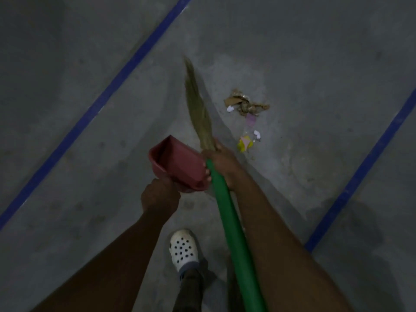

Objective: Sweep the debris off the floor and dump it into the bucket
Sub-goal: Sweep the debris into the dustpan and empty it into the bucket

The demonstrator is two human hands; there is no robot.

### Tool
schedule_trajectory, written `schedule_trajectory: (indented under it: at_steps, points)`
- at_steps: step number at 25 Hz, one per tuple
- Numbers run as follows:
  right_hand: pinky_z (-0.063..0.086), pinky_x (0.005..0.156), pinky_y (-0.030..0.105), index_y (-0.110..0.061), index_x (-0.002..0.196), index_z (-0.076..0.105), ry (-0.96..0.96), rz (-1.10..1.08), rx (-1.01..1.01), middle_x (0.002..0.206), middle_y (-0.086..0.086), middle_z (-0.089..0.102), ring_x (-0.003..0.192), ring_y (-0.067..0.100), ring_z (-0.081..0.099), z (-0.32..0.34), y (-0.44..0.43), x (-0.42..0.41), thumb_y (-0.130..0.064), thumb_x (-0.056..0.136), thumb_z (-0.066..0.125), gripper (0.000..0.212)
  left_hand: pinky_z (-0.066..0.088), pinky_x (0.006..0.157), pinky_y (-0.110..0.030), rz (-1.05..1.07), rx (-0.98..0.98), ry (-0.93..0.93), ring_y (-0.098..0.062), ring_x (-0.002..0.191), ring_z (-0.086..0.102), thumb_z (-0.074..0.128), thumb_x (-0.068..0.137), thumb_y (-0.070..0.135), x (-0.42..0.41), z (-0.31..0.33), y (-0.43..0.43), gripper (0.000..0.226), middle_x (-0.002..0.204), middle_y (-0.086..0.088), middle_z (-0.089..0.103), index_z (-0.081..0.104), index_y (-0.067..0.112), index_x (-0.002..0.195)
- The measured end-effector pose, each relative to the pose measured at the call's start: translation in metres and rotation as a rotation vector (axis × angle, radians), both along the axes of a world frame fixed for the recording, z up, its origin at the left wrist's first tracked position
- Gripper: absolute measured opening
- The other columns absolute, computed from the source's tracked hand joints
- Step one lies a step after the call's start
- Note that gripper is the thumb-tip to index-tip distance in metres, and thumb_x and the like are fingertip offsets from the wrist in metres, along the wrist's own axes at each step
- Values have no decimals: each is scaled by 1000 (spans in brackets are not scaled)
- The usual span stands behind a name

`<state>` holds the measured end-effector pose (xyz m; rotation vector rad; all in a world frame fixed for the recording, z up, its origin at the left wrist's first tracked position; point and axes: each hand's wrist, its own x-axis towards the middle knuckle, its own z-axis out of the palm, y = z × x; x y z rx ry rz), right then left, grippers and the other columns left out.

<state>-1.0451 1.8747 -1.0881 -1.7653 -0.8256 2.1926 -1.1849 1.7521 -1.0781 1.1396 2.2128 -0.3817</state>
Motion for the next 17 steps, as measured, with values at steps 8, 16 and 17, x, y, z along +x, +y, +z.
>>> schedule_trajectory:
  at_steps: [8,16,17]
  points:
    - [39,36,20,-24,101,65,64,-290,-279,65,7,56,37,14,44,47,-41,82,-20,98,62,6,47,94,-40,-82,-14,-10,-36,117,57,48,99,32,18,29,45,44,129,-16,55,43,13,138]
    - [47,45,27,-32,87,63,-239,-292,-209,64,2,60,45,15,56,110,-152,141,-42,92,62,11,49,89,-42,-123,-33,-17,-40,110,60,54,95,28,8,26,46,46,121,-20,59,46,15,138]
    - [50,47,29,-32,95,63,-327,-303,-208,71,3,64,50,15,60,98,-159,136,-37,95,61,5,49,88,-43,-113,-26,-23,-41,108,60,55,94,27,7,21,44,45,119,-21,60,47,16,137]
